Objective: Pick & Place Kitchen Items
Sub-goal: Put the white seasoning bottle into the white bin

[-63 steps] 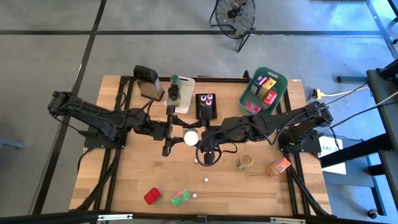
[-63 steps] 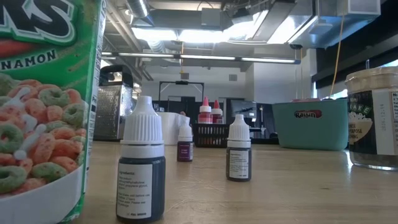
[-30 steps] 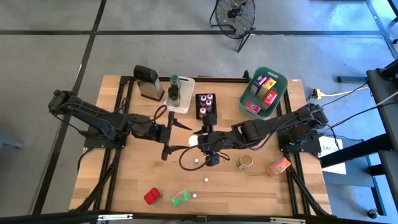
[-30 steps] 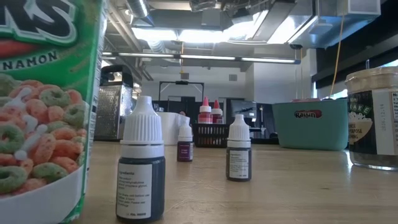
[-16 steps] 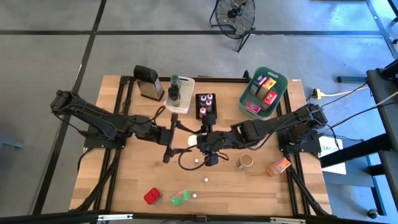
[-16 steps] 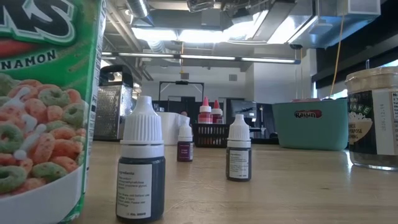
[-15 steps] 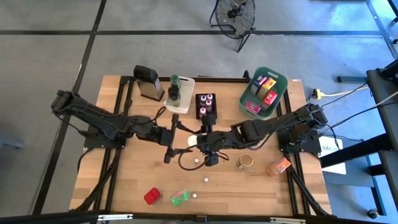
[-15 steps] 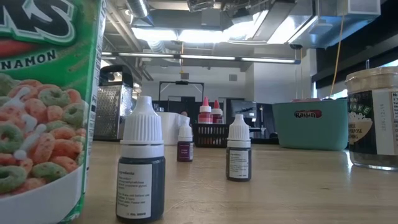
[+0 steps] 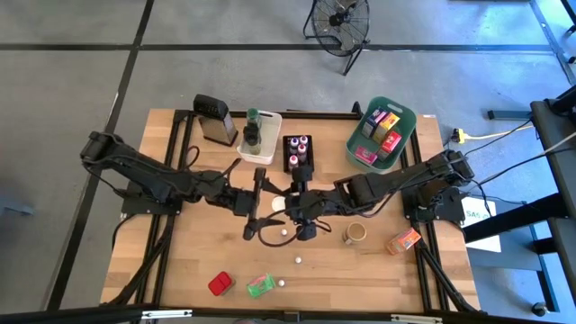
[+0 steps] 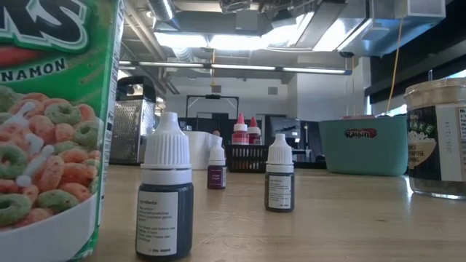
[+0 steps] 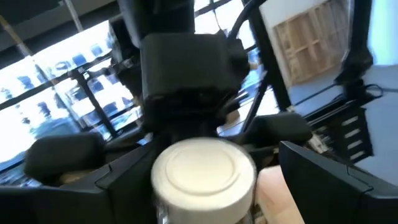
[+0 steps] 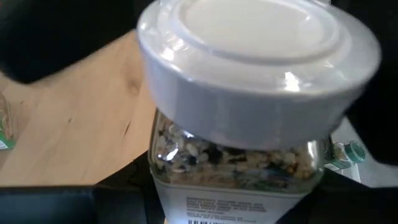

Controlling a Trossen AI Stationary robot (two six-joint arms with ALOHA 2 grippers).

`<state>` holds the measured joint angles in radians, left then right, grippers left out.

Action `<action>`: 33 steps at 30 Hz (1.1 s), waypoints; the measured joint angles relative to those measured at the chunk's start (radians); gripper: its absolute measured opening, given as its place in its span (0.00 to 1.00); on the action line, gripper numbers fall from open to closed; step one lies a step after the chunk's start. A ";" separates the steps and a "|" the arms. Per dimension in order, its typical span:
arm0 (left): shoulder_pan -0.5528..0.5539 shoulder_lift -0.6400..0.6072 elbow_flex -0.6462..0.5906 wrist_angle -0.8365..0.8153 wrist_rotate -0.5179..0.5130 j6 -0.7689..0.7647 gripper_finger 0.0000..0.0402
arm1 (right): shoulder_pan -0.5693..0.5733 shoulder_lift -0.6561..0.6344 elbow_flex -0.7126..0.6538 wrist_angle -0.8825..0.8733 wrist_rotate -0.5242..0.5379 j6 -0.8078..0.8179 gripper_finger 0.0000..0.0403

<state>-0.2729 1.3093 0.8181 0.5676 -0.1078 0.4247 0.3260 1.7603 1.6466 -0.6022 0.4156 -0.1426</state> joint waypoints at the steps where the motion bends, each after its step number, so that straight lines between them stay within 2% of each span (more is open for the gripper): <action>1: 0.002 0.007 0.000 0.009 0.013 0.001 0.79 | 0.000 0.000 0.000 0.000 -0.001 -0.003 0.51; 11: 0.003 0.025 0.000 0.023 -0.021 0.006 0.76 | 0.000 0.000 0.000 0.009 -0.003 -0.003 0.51; 22: 0.019 0.025 0.000 0.045 0.014 0.005 0.50 | 0.000 0.000 0.000 0.007 -0.026 -0.007 0.51; 29: 0.021 0.025 0.000 0.042 0.019 0.005 0.50 | 0.000 0.000 0.000 0.007 -0.027 -0.011 0.51; 33: 0.020 0.025 0.000 0.038 0.025 0.006 0.50 | 0.000 0.000 0.000 0.004 -0.046 -0.014 0.55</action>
<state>-0.2525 1.3346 0.8181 0.6051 -0.0828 0.4303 0.3256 1.7603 1.6470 -0.5984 0.3698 -0.1567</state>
